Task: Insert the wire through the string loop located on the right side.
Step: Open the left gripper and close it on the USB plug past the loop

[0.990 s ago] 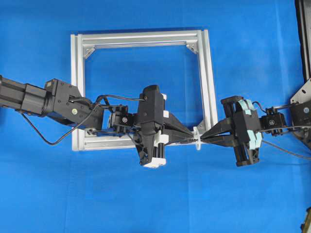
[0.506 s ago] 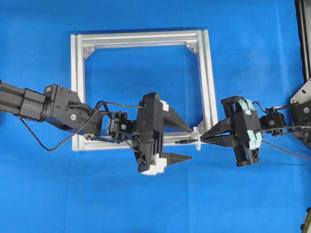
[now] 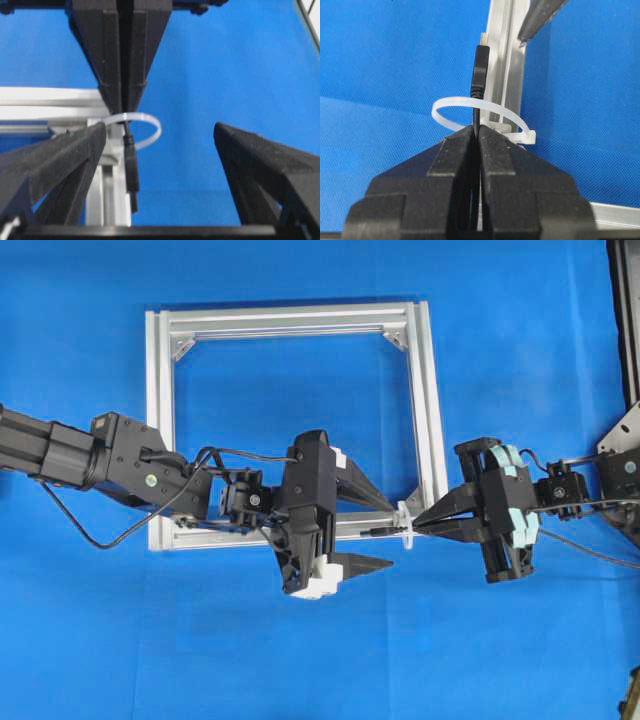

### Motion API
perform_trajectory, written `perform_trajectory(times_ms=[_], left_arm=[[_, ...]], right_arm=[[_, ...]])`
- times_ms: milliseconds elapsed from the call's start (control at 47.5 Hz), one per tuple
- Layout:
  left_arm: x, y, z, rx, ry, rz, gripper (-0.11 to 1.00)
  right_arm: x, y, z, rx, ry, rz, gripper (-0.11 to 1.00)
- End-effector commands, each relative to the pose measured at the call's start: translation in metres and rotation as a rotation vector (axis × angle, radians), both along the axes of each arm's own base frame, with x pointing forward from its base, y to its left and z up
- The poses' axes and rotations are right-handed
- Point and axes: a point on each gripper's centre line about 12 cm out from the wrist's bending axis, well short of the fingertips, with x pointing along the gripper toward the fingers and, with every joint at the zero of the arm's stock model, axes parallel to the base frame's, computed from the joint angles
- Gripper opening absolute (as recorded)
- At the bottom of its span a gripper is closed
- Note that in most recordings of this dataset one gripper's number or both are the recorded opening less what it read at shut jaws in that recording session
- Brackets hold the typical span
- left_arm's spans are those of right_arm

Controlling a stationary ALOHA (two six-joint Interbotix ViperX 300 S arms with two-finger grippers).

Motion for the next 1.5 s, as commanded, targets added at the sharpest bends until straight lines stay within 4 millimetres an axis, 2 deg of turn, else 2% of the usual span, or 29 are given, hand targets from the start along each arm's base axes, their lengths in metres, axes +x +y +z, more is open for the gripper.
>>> perform_trajectory(times_ms=[0, 147, 274, 1285, 1475], left_arm=[[0.006, 0.000, 0.010, 0.000, -0.028, 0.001, 0.90], [0.014, -0.001, -0.013, 0.005, 0.010, 0.000, 0.90], [0.017, 0.000, -0.024, 0.007, 0.028, 0.002, 0.90], [0.015, -0.002, -0.025, 0.006, 0.032, 0.000, 0.90], [0.016, -0.003, -0.024, 0.006, 0.030, -0.004, 0.86]], right_arm=[[0.005, 0.000, 0.006, 0.006, -0.027, -0.004, -0.04], [0.005, 0.001, 0.006, 0.006, -0.028, -0.002, -0.04], [0.005, 0.001, 0.006, 0.006, -0.028, -0.002, -0.04], [0.004, 0.001, 0.006, 0.005, -0.022, -0.002, -0.04], [0.005, 0.001, 0.006, 0.005, -0.025, -0.002, -0.04]])
